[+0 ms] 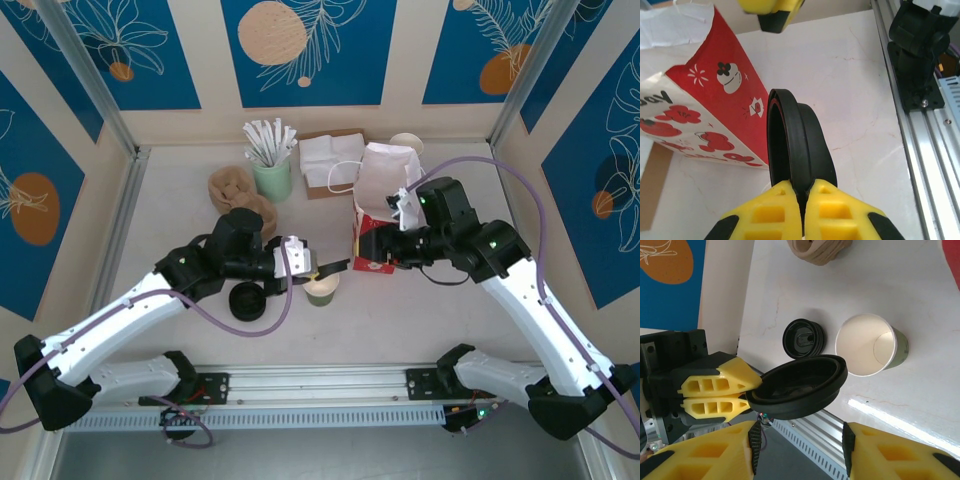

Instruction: Pack the takeout coffee

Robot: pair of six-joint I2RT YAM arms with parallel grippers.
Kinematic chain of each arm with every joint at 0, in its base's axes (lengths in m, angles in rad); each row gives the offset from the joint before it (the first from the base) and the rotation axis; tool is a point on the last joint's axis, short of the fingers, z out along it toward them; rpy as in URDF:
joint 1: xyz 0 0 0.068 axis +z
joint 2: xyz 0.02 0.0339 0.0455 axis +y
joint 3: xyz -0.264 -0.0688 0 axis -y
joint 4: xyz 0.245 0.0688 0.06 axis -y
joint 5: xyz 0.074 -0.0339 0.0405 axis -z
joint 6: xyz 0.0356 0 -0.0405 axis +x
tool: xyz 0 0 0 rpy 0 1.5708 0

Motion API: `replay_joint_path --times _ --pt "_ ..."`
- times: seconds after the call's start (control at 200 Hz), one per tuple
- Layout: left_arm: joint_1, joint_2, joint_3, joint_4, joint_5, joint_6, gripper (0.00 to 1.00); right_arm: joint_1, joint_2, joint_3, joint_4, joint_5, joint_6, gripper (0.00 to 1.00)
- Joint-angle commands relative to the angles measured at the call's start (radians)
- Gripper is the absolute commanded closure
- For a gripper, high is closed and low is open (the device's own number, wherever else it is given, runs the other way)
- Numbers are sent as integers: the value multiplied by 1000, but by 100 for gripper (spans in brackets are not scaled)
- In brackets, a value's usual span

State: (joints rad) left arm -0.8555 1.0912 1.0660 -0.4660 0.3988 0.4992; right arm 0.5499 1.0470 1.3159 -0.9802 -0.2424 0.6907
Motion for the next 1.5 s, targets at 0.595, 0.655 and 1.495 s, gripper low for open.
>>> replay_joint_path --times 0.595,0.655,1.495 --pt "248 17 -42 -1 254 -714 97 7 -135 -275 205 -39 162 52" --pt "277 24 -49 10 287 -770 97 14 -143 -304 231 -37 177 52" --pt "407 173 -225 312 518 -1102 99 119 -113 -559 500 89 290 52"
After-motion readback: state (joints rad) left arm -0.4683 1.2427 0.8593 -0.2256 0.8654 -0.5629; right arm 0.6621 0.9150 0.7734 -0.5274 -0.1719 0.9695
